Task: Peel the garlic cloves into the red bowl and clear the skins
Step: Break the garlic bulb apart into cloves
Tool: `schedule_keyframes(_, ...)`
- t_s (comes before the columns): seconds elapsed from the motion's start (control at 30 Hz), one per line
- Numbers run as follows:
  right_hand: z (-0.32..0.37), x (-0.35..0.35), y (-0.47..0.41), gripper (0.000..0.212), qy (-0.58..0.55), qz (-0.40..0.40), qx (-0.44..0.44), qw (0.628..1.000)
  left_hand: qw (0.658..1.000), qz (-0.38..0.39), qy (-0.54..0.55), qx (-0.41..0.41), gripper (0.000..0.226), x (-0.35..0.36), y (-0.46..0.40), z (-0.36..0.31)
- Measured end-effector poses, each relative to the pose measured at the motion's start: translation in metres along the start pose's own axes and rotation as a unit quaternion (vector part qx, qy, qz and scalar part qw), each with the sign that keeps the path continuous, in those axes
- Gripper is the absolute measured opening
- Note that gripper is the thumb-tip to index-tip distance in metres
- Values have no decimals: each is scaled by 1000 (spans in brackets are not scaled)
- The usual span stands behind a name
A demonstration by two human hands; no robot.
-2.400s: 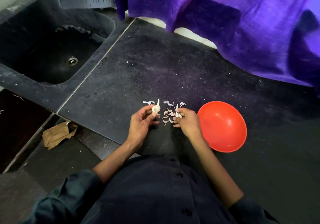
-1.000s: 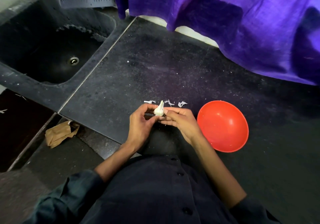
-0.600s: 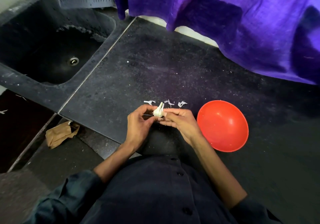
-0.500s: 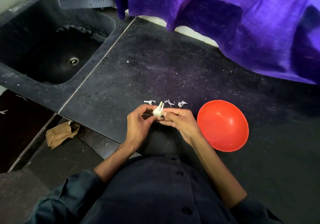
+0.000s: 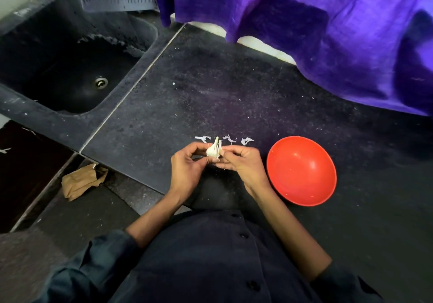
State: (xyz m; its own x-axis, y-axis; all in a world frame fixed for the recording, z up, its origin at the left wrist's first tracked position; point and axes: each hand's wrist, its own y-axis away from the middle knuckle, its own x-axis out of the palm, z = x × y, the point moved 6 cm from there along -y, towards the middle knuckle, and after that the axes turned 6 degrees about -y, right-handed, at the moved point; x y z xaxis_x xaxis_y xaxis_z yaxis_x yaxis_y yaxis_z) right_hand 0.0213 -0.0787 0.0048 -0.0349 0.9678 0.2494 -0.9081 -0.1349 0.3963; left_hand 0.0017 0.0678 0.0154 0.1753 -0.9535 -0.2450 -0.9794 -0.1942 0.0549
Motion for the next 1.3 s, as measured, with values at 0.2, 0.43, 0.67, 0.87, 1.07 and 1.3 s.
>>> schedule_keyframes(0.2, -8, -3, 1, 10, -109, 8, 72, 991, 999, 7, 36, -20, 38, 2, -2, 7)
schedule_keyframes(0.43, -6, -1, 1, 17, -82, 37, 62, 994, 1000, 4, 20, -12, 38, 0, -2, 7)
schedule_keyframes(0.67, -6, -2, 0, 18, -33, 28, 26, 999, 1000, -5, 1, -1, 37, -1, -1, 2)
schedule_keyframes(0.87, -6, 3, -5, 16, 61, 5, -13, 998, 1000, -16, -15, 5, 36, -2, 1, 0)
schedule_keyframes(1.07, -10, 2, -4, 16, 3, 6, 11, 1000, 999, -10, 17, -38, 34, -1, -2, 11)
schedule_keyframes(1.3, -21, 6, 0, 12, -196, -5, 91, 976, 991, -52, 86, -87, 31, -3, -4, 22)
